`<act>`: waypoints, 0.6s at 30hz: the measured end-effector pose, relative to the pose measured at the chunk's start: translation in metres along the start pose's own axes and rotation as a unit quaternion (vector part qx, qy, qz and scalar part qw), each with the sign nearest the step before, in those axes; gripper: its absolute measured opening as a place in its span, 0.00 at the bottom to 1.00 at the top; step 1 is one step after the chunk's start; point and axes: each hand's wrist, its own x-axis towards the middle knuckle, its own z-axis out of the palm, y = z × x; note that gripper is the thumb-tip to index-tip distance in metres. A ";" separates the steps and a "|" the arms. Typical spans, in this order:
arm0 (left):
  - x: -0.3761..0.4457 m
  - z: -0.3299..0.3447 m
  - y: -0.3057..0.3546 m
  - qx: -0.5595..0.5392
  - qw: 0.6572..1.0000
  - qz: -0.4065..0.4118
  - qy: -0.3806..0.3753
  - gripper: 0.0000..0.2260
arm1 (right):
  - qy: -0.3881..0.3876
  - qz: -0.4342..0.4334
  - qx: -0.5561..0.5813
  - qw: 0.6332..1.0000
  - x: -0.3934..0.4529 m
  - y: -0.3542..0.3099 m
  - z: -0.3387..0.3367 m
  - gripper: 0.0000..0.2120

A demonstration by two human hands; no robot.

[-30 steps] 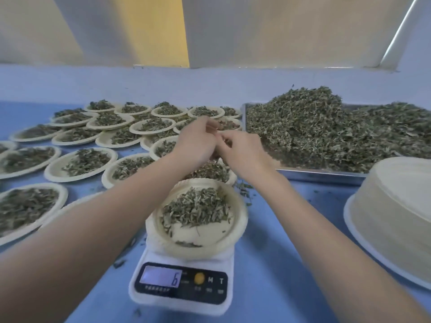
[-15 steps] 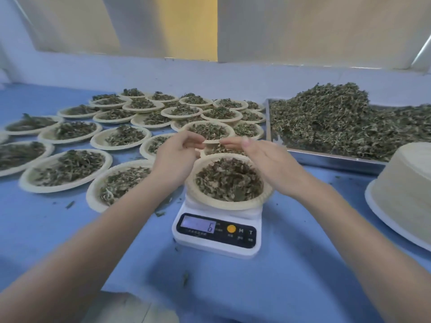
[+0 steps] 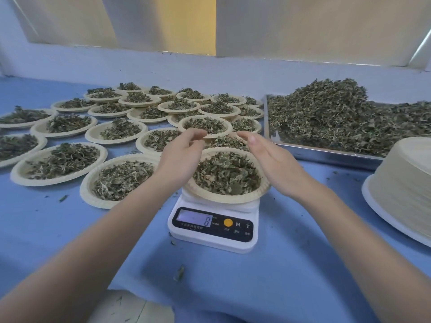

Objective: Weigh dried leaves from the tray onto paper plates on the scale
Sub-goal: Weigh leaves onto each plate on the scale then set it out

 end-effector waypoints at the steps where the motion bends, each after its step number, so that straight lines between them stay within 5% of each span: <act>1: -0.001 0.001 -0.001 -0.006 1.000 -0.006 -0.006 0.14 | 0.003 0.005 0.009 1.000 0.000 0.000 0.000 0.32; 13: -0.002 0.006 -0.017 -0.049 0.995 -0.084 -0.002 0.21 | -0.037 0.108 0.066 0.991 -0.004 0.017 0.004 0.38; 18: -0.002 0.004 -0.022 -0.053 0.995 -0.088 0.000 0.20 | 0.016 -0.024 -0.080 0.996 -0.001 0.009 -0.008 0.26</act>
